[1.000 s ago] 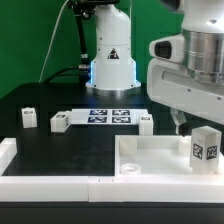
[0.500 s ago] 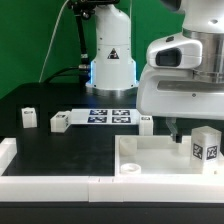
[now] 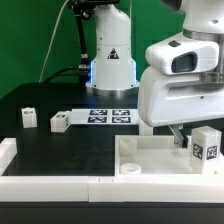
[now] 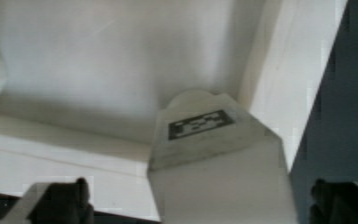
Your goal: Assemble one leg
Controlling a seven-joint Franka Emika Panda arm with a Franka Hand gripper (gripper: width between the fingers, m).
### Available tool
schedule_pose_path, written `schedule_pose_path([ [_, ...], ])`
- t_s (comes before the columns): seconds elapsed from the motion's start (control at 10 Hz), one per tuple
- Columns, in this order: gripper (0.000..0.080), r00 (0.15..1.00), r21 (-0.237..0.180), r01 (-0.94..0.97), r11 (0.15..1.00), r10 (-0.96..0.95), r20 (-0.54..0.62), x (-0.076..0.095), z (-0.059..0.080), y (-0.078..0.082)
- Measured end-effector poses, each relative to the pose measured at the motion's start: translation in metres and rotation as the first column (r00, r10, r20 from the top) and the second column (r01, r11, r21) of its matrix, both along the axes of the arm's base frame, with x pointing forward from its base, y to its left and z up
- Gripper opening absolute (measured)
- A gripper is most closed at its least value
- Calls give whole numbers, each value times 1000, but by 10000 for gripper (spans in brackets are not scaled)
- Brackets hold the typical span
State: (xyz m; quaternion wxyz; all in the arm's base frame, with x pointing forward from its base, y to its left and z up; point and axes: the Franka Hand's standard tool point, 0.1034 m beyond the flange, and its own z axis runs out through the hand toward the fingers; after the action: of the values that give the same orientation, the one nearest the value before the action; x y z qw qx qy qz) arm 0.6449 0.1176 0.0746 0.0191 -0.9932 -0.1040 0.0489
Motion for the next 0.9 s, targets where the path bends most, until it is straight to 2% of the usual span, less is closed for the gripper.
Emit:
schedule_pose_path([
  [0.2, 286, 1000, 0, 0, 1000, 0, 0, 0, 0, 0],
  [0.5, 290, 982, -16, 191, 981, -191, -5, 0, 0, 1],
  [0.7, 290, 877, -29, 479, 877, -480, -8, 1, 0, 0],
  [0.9, 290, 722, -47, 691, 721, -692, -3, 1, 0, -1],
])
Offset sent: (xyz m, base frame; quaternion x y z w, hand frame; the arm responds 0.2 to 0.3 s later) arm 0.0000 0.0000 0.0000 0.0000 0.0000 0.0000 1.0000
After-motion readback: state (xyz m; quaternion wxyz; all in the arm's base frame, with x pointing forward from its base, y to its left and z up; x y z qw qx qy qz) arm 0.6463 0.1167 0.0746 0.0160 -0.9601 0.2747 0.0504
